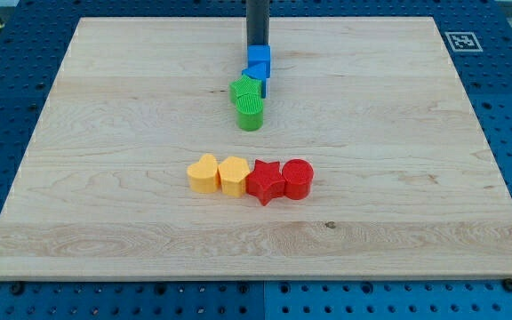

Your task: Separate the triangle from the green star

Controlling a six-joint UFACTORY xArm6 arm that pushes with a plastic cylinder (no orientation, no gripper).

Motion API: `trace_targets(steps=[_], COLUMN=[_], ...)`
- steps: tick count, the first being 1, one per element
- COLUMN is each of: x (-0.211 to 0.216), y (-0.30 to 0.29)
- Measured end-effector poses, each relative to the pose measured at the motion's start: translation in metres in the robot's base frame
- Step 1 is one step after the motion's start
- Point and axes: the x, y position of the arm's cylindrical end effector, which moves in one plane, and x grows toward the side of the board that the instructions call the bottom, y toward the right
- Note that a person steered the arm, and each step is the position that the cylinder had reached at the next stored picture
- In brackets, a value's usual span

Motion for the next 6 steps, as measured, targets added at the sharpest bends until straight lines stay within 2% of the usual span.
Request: trace_targets(steps=[1,3,4,6], x=[-0.019,0.001,0.020,0.063], y=[-0.028,-0.098,-0.099,-0.038])
